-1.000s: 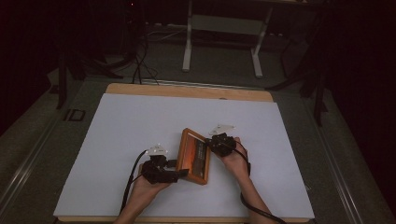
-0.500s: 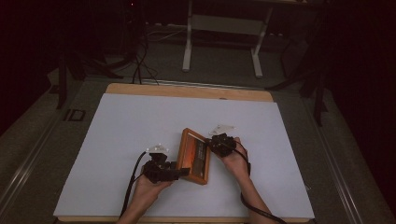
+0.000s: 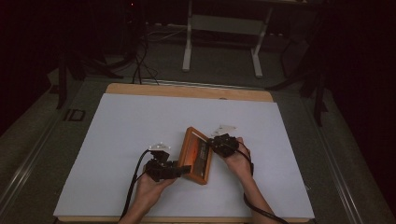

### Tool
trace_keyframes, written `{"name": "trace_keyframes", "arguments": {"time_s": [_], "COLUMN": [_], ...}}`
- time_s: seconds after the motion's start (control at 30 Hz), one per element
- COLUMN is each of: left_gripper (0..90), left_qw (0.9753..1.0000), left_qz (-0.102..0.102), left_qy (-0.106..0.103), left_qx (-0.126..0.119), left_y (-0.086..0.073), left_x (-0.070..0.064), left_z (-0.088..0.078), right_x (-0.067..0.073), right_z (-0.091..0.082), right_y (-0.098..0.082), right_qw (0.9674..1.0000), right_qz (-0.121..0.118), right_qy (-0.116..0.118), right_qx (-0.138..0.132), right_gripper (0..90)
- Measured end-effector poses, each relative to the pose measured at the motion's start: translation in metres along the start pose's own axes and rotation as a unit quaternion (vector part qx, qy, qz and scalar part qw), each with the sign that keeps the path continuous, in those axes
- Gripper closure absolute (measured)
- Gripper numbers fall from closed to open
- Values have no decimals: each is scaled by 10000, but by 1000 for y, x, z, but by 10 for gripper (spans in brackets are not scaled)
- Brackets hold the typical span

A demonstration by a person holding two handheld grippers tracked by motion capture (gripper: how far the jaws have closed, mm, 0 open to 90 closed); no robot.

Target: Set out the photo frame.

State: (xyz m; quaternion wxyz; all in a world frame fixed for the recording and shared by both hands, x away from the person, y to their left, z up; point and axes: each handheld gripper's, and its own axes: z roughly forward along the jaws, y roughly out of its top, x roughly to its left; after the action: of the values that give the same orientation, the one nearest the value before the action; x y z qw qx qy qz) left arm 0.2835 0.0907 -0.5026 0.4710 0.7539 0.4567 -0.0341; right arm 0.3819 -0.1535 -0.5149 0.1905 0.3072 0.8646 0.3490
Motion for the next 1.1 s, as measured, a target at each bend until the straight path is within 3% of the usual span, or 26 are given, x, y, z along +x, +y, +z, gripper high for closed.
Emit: {"name": "trace_keyframes", "arguments": {"time_s": [0.2, 0.4, 0.83, 0.97, 1.03, 1.1], "left_gripper": [579, 626, 671, 679, 682, 684], "left_qw": [9998, 9988, 9921, 9877, 9844, 9789], "left_qz": [148, 411, 1168, 1494, 1692, 1984], "left_qy": [143, 241, 440, 457, 487, 493], "left_qx": [-35, -112, -125, -77, -57, 3], "left_y": [6, 12, 20, 22, 23, 25], "left_x": [-10, -24, -47, -51, -54, -55], "left_z": [4, 10, 18, 19, 20, 20], "right_x": [-10, -19, -32, -35, -36, -37], "right_z": [-13, -32, -61, -68, -71, -75], "right_y": [-10, -20, -43, -49, -52, -54], "right_qw": [9999, 9995, 9989, 9987, 9988, 9989], "right_qz": [165, 272, 442, 466, 452, 434], "right_qy": [21, -167, -94, -51, -34, -2], "right_qx": [6, 10, -137, -175, -180, -190], "right_gripper": [817, 777, 756, 740, 733, 725]}}
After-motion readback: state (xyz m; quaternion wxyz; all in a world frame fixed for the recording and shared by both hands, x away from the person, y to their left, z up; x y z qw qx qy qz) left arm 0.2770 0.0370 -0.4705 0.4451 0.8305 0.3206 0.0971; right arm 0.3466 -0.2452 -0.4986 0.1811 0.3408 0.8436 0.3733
